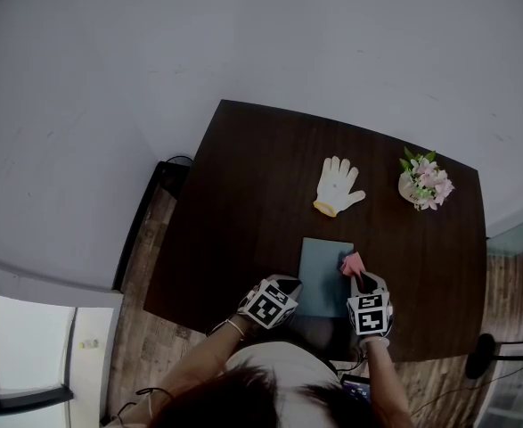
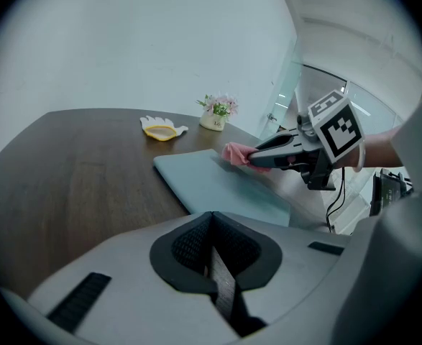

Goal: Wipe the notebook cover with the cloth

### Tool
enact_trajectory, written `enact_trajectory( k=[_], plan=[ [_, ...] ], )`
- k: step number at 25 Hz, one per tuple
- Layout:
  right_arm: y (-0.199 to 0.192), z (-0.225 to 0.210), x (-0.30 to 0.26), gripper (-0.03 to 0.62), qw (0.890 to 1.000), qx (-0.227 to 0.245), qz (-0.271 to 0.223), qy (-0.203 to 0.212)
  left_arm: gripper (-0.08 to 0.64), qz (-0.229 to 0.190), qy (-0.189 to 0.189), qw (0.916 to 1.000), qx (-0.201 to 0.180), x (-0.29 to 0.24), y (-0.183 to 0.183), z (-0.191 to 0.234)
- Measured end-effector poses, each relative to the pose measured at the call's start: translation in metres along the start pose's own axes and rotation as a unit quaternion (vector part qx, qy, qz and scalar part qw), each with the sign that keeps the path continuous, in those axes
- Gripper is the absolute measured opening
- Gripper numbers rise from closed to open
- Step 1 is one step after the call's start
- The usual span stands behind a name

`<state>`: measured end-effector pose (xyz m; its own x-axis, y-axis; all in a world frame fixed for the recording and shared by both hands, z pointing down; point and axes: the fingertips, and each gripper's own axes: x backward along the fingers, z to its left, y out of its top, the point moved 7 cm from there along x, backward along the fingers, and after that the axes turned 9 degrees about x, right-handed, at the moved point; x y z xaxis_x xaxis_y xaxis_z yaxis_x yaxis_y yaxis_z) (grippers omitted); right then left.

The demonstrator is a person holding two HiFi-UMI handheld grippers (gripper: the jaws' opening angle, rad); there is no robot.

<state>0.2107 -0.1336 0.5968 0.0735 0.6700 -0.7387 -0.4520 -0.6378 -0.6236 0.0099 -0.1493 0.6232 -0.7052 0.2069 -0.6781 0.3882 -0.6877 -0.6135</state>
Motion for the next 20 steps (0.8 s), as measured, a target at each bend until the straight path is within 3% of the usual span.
enact_trajectory(
  k=[4, 10, 20],
  plan=[
    [0.013, 0.009, 0.006, 0.041, 1.0, -0.002, -0.027, 0.014, 0.02, -0.003, 0.004, 1.0, -0.004, -0.001, -0.001, -0.001],
    [0.038, 0.041, 0.007, 0.043, 0.995, 0.027, -0.068, 0.069, 0.018, -0.01, 0.006, 0.9999, -0.006, 0.004, -0.001, -0.004],
    [0.052, 0.099, -0.005, 0.041, 0.98, 0.069, -0.076, 0.168, 0.019, -0.021, 0.022, 0.9993, 0.023, 0.016, -0.012, 0.001]
  ],
)
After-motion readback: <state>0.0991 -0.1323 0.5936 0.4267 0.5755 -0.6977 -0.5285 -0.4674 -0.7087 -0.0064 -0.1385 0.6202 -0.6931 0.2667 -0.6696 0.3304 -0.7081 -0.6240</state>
